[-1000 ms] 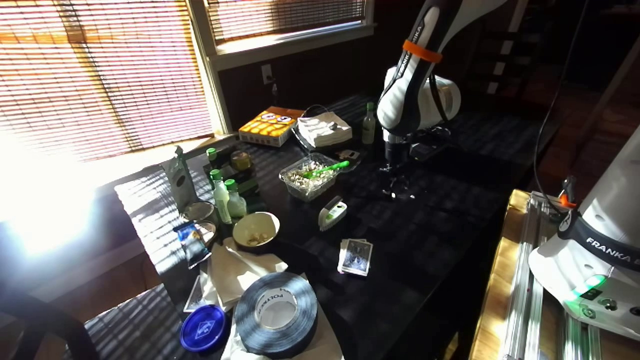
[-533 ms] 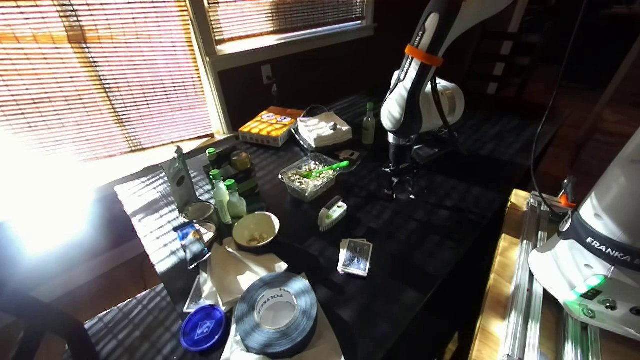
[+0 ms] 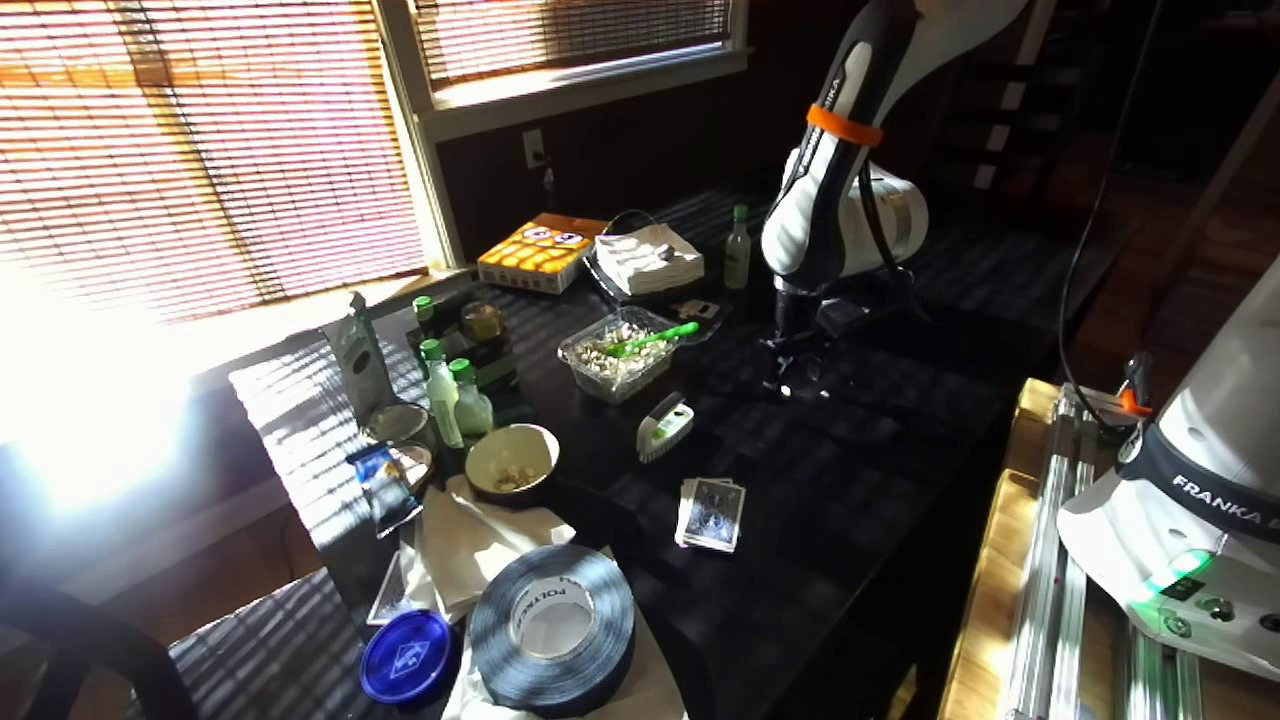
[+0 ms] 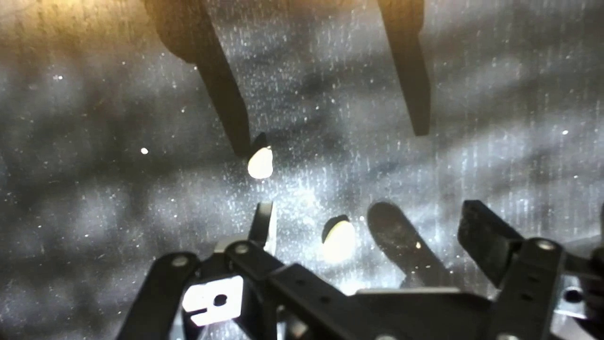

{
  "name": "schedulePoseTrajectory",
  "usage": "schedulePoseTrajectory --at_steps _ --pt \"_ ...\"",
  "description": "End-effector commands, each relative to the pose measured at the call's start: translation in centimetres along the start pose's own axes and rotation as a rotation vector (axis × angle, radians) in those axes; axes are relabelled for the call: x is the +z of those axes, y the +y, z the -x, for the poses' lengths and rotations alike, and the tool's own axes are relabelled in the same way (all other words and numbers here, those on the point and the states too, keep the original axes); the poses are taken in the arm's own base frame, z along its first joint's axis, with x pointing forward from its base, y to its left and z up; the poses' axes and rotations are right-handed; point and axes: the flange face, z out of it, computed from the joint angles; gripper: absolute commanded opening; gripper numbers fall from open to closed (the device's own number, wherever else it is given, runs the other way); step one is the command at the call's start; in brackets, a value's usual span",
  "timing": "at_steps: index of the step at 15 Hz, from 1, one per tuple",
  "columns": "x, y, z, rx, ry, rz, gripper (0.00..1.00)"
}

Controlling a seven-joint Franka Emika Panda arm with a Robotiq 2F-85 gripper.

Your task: Pick up the white objects from the black tablecloth and place them inside the white bowl on the left.

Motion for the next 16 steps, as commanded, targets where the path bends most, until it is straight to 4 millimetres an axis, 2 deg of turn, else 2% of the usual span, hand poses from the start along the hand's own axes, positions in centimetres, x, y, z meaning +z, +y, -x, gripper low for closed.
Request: schedulePoseTrajectory --at_steps 1,11,16 --pt "0.0 -0.2 0.0 -0.002 -0.003 -0.003 1.00" --pt "1.0 0.7 -1.0 0.084 0.079 0.041 1.00" --pt "1.8 0.5 -0.6 0.099 0.082 0.066 0.91"
